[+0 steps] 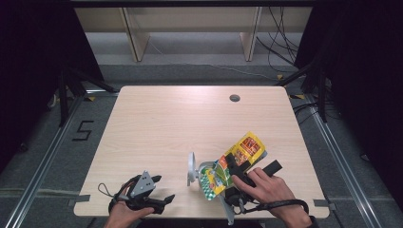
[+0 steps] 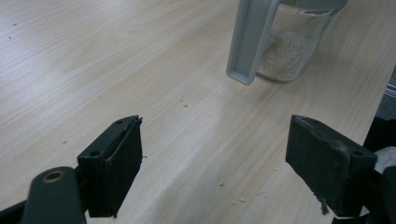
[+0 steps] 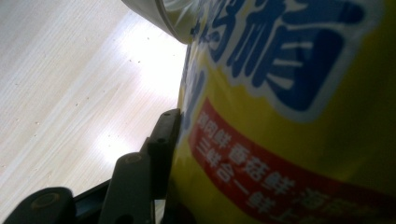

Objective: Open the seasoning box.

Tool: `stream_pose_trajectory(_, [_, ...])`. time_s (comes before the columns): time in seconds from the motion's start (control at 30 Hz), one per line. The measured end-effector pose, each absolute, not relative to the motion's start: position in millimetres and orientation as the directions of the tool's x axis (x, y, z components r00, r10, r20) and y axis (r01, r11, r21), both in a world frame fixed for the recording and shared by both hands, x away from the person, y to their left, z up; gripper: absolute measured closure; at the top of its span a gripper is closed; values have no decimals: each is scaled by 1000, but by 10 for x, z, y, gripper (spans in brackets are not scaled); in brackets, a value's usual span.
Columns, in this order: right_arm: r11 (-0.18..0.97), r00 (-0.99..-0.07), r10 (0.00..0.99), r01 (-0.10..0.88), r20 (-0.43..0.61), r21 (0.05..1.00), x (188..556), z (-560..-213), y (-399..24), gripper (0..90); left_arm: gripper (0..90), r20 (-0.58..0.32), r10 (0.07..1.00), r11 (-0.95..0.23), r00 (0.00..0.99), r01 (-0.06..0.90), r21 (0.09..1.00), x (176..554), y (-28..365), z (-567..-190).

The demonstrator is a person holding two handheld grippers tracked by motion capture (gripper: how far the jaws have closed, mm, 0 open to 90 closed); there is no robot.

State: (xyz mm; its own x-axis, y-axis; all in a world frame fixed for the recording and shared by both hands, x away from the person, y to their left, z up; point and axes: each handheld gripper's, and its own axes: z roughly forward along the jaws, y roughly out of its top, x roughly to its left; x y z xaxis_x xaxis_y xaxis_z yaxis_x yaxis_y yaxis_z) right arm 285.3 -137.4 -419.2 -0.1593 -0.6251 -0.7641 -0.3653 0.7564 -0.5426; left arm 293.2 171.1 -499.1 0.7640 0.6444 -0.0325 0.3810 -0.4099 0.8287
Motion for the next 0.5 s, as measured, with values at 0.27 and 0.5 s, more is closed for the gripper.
stream_pose_trajectory(0.27, [760,-183,-626,-362,-758,-541,2845,-4159,-1401,547,181,-39,647,-401,761,384,832,2937,1703,-4993])
stream_pose_trajectory(0.5, [746,-177,-646,-351,-743,-566,2827,-4140,-1381,547,181,-18,647,-423,763,378,823,2935,1717,-4990])
